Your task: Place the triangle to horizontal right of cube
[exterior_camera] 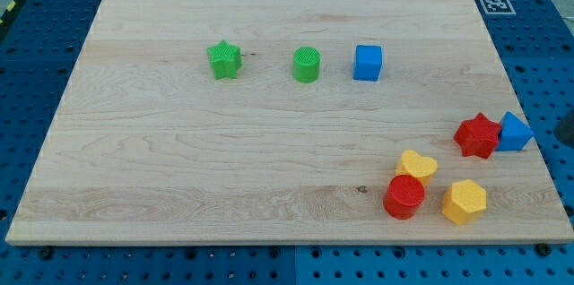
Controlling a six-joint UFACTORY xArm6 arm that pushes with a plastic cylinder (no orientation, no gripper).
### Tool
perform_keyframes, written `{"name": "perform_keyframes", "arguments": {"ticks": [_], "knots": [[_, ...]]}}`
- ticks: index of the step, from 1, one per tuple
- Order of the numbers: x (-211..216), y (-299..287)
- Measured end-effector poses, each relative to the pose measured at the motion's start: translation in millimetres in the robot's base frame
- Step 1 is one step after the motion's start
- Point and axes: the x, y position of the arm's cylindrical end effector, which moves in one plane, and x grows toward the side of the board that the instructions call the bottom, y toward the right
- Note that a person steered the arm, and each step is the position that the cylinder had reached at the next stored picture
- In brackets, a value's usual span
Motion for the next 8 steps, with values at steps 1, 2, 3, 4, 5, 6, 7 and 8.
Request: {"name": "perform_keyframes", "arguments": {"ticks": [1,2,3,4,5,6,7,8], "knots": [[26,-8],[18,-32],[14,-32],[14,-42],[14,-60],[14,-62],[10,-66],[6,-73]]}}
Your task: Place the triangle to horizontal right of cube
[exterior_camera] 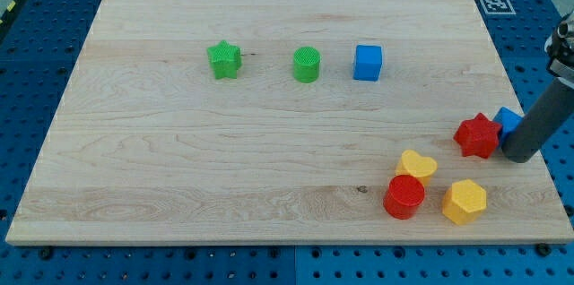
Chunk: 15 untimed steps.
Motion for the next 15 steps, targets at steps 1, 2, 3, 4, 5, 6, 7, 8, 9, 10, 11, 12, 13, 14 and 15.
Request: {"name": "perform_keyframes", "arguments": {"ticks": [1,2,3,4,5,6,7,8,9,10,11,12,13,14,15], "knots": [[-9,-10],[-30,-15],[-35,-15],[-33,-15],[-22,-7],[-19,3],[-23,6],[-31,11],[-41,12],[-56,12],[-71,12],[-86,12],[-96,12],[-97,25],[-106,45]]}}
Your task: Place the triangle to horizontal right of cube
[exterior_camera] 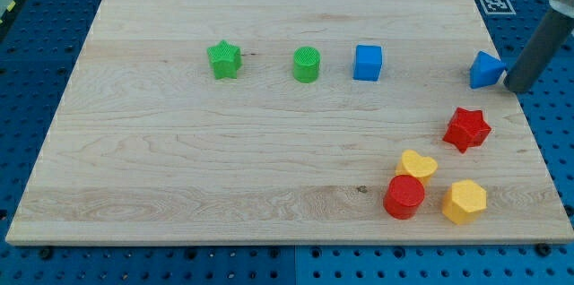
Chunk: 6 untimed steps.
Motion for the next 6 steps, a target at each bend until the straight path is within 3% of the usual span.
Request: {"name": "perform_keyframes", "arguments": {"ticks": [2,6], "knots": [[-35,5],[-20,2]]}}
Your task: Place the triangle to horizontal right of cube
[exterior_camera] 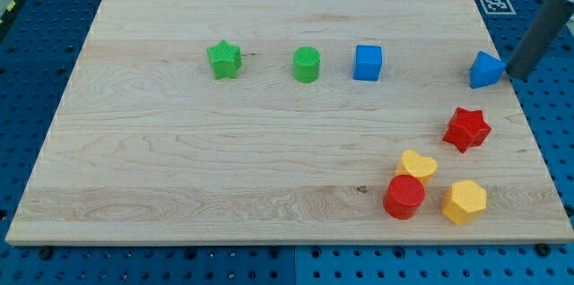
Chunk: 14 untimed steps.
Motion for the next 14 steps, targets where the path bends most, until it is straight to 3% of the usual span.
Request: {"name": "perform_keyframes", "arguments": {"ticks": [4,5,6,10,14], "knots": [[-7,-59],[-13,-65],[-19,-32],[30,-45],[28,-90]]}}
